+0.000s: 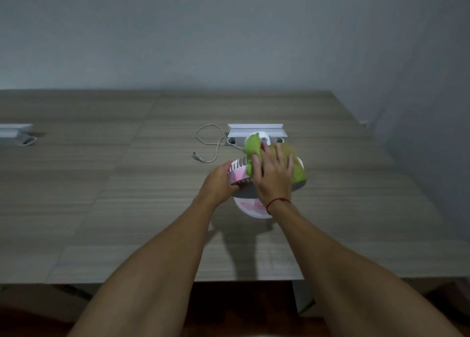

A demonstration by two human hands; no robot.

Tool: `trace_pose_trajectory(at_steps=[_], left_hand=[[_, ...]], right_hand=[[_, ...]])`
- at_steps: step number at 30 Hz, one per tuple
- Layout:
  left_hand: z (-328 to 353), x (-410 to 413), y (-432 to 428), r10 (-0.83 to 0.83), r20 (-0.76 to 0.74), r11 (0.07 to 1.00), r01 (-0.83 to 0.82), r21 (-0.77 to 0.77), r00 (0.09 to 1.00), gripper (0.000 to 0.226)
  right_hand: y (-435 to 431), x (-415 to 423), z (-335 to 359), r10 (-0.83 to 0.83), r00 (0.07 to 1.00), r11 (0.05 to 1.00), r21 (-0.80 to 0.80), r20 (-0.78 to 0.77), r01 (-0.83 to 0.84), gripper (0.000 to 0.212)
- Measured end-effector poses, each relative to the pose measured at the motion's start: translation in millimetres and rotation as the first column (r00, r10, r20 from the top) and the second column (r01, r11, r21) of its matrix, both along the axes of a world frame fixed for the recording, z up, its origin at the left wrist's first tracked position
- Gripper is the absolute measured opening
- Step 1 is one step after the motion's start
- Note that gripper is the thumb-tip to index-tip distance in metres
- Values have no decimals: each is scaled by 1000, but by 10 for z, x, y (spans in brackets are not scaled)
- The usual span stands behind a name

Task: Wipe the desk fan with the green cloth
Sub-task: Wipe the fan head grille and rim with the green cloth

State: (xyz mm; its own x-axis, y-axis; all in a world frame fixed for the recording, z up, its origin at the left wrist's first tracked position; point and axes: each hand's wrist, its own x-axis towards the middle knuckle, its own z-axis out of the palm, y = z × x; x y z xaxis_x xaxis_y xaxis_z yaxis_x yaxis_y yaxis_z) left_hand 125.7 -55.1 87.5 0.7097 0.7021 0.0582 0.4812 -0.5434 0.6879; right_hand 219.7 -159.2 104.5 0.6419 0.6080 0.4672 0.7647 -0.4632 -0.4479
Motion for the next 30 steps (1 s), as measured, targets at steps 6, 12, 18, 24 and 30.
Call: trace_pose_trajectory(at_steps=[6, 12, 18, 24, 30], left_hand=[[358, -17, -21, -129, -188, 988, 112, -102, 974, 44], [796, 141, -167, 165, 28, 985, -163, -51, 986, 35], [745, 383, -396, 206, -94, 974, -195, 112, 974, 41], [783, 457, -455, 214, -12, 972, -212, 102, 977, 34], [909, 488, -418, 336, 216, 941, -320, -108, 917, 34]], right_hand=[[-97, 3, 177, 109, 973, 990, 110, -204, -88, 58], [-363, 407, 449, -191, 847, 970, 35, -496, 239, 49], [-441, 472, 504, -101, 782, 994, -26, -615, 108, 33], [-443, 560, 665, 52, 728, 998, 63, -683, -13, 10], [-291, 664, 803, 181, 572, 968, 246, -800, 37, 13]])
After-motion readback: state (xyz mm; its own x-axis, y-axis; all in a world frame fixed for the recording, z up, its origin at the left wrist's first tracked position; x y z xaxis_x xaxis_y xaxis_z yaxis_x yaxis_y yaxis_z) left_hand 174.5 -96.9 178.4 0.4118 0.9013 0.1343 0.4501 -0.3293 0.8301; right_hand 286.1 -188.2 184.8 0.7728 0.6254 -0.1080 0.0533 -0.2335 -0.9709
